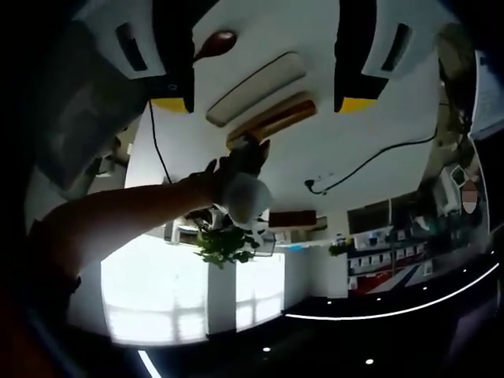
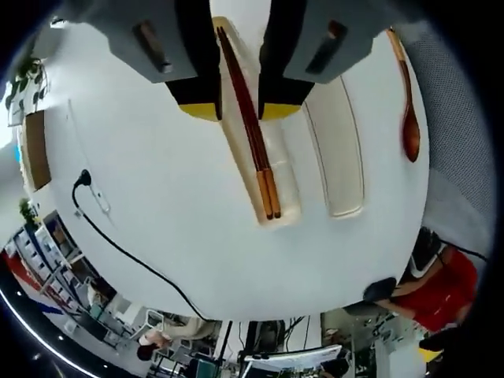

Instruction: Arrange the utensils inside the cutlery case until each visible utensil rests in its matching compartment.

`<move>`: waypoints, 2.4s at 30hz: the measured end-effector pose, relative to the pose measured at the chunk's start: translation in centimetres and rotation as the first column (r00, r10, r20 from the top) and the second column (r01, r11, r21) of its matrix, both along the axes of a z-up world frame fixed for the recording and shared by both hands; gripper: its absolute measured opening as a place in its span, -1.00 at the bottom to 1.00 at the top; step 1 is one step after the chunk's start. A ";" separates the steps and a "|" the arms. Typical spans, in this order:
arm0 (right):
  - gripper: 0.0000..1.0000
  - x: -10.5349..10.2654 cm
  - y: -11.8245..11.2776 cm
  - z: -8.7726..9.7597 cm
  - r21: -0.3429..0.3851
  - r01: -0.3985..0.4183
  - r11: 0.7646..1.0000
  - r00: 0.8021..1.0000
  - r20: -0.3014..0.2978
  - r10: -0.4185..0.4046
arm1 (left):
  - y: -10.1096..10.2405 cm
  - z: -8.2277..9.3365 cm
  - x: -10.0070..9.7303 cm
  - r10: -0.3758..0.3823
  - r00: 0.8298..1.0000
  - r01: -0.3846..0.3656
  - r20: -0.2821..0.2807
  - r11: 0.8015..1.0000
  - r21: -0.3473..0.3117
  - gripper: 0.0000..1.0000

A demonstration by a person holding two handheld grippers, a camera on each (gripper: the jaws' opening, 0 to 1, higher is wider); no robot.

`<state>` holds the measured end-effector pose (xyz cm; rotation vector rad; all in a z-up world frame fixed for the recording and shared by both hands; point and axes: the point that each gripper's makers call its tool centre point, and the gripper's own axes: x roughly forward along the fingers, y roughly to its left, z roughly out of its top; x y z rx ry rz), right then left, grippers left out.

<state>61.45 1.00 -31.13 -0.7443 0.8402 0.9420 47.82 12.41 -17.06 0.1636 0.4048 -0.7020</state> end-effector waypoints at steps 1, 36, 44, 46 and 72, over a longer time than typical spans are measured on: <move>-0.69 -0.1 -0.2 0.2 0.002 0.005 1.000 1.000 0.003 -0.005 | 0.0 0.0 0.0 -0.002 1.000 0.002 0.001 1.000 0.001 0.49; -0.55 -6.2 -3.2 5.5 0.248 0.216 0.944 0.974 0.020 -0.228 | 0.3 1.2 0.0 0.005 0.999 -0.006 0.054 1.000 0.007 0.49; -0.54 -7.6 -2.3 6.2 0.273 0.196 0.942 0.979 -0.007 -0.202 | 0.7 0.4 0.0 0.020 1.000 -0.020 0.021 0.999 0.029 0.49; -0.54 -8.0 -2.1 6.3 0.277 0.188 0.942 0.981 -0.011 -0.193 | 0.7 0.2 -0.1 0.014 1.000 -0.015 0.015 0.999 0.038 0.49; -0.53 -14.8 -0.8 4.1 0.221 0.030 0.975 0.991 -0.134 0.000 | 0.3 0.2 -0.6 -0.013 1.000 0.012 0.021 0.998 0.063 0.48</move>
